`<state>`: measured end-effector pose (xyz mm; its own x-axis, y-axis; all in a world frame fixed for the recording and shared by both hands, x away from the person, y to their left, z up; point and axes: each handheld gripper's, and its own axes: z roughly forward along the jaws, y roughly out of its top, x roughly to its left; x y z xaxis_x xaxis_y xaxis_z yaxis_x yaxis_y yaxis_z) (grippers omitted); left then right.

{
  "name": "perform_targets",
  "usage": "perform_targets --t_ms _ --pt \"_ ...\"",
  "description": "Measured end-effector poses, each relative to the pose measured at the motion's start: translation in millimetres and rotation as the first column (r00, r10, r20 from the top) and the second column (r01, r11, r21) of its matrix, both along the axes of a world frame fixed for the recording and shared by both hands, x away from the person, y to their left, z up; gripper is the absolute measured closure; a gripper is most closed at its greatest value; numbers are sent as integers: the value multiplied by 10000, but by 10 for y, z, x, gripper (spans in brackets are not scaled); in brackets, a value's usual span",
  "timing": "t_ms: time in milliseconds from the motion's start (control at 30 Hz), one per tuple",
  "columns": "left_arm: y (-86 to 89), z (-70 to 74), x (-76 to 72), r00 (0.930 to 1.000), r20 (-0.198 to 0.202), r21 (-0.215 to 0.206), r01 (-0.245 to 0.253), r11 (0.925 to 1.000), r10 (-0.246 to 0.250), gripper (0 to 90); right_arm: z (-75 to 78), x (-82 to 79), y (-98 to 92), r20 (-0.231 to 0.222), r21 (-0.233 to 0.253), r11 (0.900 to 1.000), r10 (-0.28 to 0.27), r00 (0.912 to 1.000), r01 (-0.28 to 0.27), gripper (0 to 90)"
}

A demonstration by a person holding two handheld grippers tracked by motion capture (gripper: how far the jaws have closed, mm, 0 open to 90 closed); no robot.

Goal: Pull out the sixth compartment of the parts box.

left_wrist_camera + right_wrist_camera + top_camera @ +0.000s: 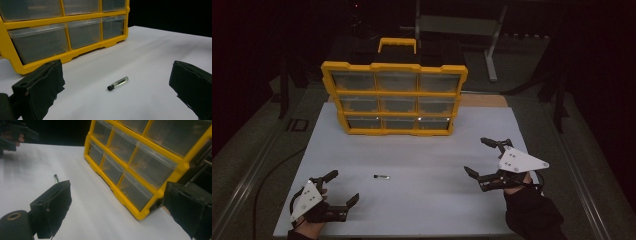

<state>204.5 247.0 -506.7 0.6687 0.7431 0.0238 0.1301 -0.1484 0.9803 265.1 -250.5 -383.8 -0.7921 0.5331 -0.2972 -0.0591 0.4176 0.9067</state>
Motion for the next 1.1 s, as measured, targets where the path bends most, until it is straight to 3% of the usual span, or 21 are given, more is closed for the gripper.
perform_targets --t_ms 367,833,1100 --pt "-8 2 -2 10000 23 39 51 10000 -51 1 141 156 231 228 -518 9975 500 9985 -488 86" --pt "-16 -1 -3 9998 7 116 188 9998 -189 1 295 388 509 1098 -1226 9901 813 9906 -677 87" --pt "-13 -3 0 9998 7 139 182 9997 -182 0 332 512 617 1200 -1477 9845 1130 9863 -948 87"
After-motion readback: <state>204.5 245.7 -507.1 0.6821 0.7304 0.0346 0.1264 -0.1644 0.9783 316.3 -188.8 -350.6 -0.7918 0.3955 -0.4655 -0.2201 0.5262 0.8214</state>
